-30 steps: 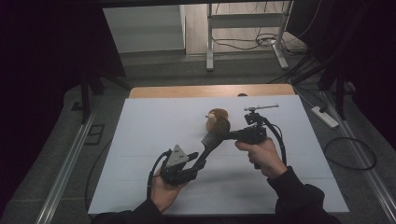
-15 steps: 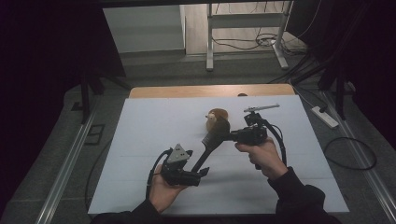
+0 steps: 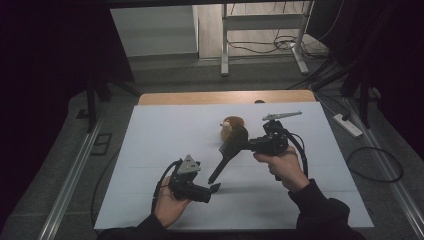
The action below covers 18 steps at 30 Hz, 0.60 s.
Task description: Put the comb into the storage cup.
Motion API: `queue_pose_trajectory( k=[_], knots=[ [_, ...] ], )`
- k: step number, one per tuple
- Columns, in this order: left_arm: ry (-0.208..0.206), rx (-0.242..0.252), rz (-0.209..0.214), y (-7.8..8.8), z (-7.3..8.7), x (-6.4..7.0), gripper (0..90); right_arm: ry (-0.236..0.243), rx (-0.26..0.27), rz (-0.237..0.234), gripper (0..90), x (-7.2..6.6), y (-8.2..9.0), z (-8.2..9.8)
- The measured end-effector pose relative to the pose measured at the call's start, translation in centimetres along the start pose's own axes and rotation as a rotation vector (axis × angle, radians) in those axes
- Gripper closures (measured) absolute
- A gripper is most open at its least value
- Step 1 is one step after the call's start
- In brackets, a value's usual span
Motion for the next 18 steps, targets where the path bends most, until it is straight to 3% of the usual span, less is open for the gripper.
queue_pose_trajectory(
  k=[12,18],
  knots=[
    [0.03,0.03,0.04,1.6,0.4,-1.3,2.0,0.047,0.027,0.007,83.3,0.1,0.5,-0.1],
    [0.047,0.051,0.077,2.5,0.6,-1.9,1.9,0.047,0.034,0.012,83.3,0.1,0.6,-0.2]
  ],
)
Point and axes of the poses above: each handheld gripper's, and its own axes: y roughly backward along the jaws, z roughly out of its underside, x roughly to its right, the point moved 4 cm from there along -y, roughly forward along the jaws, and after that the axes turned 5 degrees about z, right-handed, at the moved point
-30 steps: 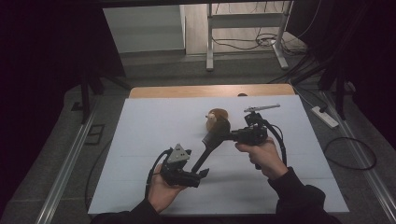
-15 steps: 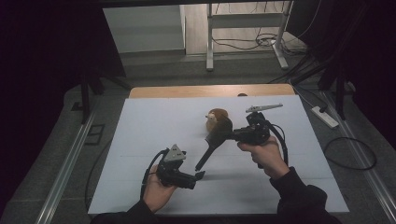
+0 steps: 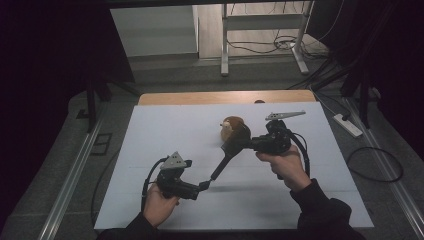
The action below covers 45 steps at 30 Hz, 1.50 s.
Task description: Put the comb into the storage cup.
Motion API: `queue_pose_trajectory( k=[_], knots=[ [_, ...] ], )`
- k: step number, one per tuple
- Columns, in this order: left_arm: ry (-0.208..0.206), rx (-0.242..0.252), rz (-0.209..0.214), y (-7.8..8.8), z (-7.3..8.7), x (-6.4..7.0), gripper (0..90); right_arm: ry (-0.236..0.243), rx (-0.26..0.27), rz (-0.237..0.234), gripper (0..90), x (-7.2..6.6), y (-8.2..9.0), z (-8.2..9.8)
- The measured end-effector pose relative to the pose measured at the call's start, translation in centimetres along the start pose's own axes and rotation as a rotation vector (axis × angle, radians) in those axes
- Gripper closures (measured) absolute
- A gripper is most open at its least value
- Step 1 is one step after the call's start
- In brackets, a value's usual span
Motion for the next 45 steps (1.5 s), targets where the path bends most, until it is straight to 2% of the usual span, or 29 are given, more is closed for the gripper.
queue_pose_trajectory(
  k=[11,19,25,35,41,45],
  knots=[
    [0.023,-0.01,-0.005,1.2,0.6,-0.7,0.8,0.003,0.013,0.018,83.3,0.2,0.5,-0.1],
    [0.054,0.009,-0.012,2.5,1.1,-1.2,0.7,0.006,0.025,0.036,83.3,0.4,1.0,-0.3],
    [0.07,0.004,-0.025,3.2,1.7,-1.4,0.7,0.011,0.032,0.051,83.4,0.5,1.2,-0.3],
    [0.094,0.014,-0.032,4.6,2.6,-1.5,0.7,0.013,0.048,0.072,83.4,0.8,1.8,-0.6],
    [0.106,0.018,-0.062,5.6,3.2,-1.5,0.6,0.013,0.059,0.088,83.4,1.0,2.2,-0.8],
    [0.119,0.022,-0.064,6.1,3.6,-1.5,0.5,0.019,0.071,0.104,83.3,1.2,2.5,-1.0]
  ],
)
Point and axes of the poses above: each handheld gripper's, and its own axes: y roughly backward along the jaws, z roughly out of its underside, x roughly to its right, the point moved 4 cm from there along -y, roughly forward along the jaws, and after that the axes turned 5 degrees about z, right-handed, at the moved point
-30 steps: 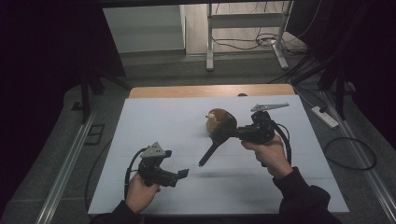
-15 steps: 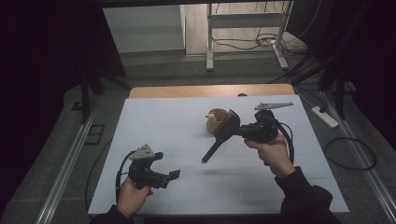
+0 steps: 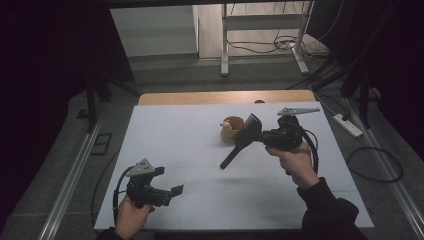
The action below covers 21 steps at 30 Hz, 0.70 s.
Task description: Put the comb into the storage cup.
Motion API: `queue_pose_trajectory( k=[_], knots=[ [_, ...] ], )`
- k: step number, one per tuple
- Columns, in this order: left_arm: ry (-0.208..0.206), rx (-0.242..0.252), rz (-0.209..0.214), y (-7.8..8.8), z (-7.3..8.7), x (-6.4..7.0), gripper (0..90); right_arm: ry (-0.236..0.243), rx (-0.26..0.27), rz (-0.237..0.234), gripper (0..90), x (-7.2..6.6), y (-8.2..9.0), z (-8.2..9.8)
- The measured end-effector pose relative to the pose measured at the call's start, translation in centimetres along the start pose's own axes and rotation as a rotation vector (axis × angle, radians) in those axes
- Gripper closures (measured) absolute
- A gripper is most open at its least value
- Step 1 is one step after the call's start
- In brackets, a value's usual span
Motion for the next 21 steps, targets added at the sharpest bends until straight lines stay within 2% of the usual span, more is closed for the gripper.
queue_pose_trajectory(
  k=[10,21],
  knots=[
    [0.033,0.023,-0.003,1.6,1.1,-0.4,0.4,-0.004,0.025,0.029,83.3,0.7,0.6,-0.5],
    [0.048,0.039,-0.046,3.3,2.3,-0.6,0.5,-0.016,0.041,0.058,83.4,1.7,0.7,-0.8]
  ],
)
Point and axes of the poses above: each handheld gripper's, and its own axes: y roughly backward along the jaws, z roughly out of its underside, x roughly to its right, the point moved 4 cm from there along -y, roughly forward along the jaws, and after that the axes turned 5 degrees about z, right-handed, at the moved point
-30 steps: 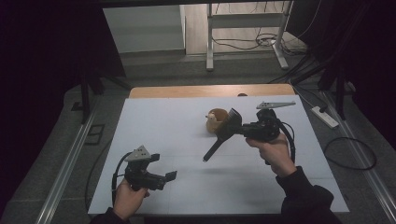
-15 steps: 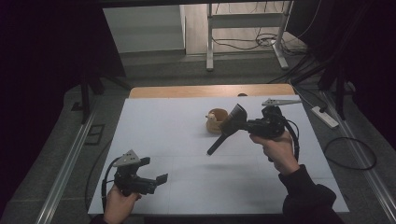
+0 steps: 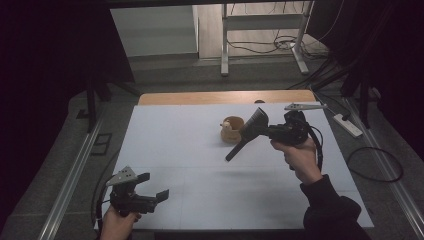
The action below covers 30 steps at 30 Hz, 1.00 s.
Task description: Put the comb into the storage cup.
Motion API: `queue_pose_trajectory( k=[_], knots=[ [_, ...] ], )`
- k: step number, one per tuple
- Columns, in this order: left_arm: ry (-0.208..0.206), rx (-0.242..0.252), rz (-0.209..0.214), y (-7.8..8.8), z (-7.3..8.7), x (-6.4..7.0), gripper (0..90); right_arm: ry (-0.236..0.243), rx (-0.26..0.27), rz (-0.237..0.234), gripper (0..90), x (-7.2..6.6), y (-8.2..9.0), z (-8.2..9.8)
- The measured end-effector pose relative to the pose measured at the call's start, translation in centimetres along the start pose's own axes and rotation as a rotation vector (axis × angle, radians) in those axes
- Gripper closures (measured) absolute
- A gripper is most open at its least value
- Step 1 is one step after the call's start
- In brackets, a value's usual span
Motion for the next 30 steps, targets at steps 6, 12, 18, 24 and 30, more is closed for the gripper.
queue_pose_trajectory(
  k=[6,12,18,24,30],
  knots=[
    [0.0,-0.006,-0.03,0.8,0.6,-0.1,0.5,-0.013,0.012,0.016,83.4,0.6,0.1,-0.2],
    [-0.003,-0.008,-0.057,1.6,1.2,-0.2,0.5,-0.028,0.025,0.035,83.4,1.4,0.1,-0.5],
    [0.003,-0.003,-0.078,2.2,1.6,-0.4,0.4,-0.047,0.041,0.043,83.4,1.9,0.1,-0.9],
    [0.001,0.007,-0.102,2.7,1.9,-0.5,0.5,-0.054,0.048,0.055,83.4,2.4,0.1,-1.4],
    [-0.002,0.01,-0.105,2.8,1.9,-0.6,0.4,-0.063,0.05,0.067,83.4,2.8,-0.2,-1.8]
  ],
)
Point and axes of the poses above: each handheld gripper's, and its own axes: y roughly backward along the jaws, z roughly out of its underside, x roughly to its right, the point moved 4 cm from there along -y, roughly forward along the jaws, and after that the axes turned 5 degrees about z, right-handed, at the moved point
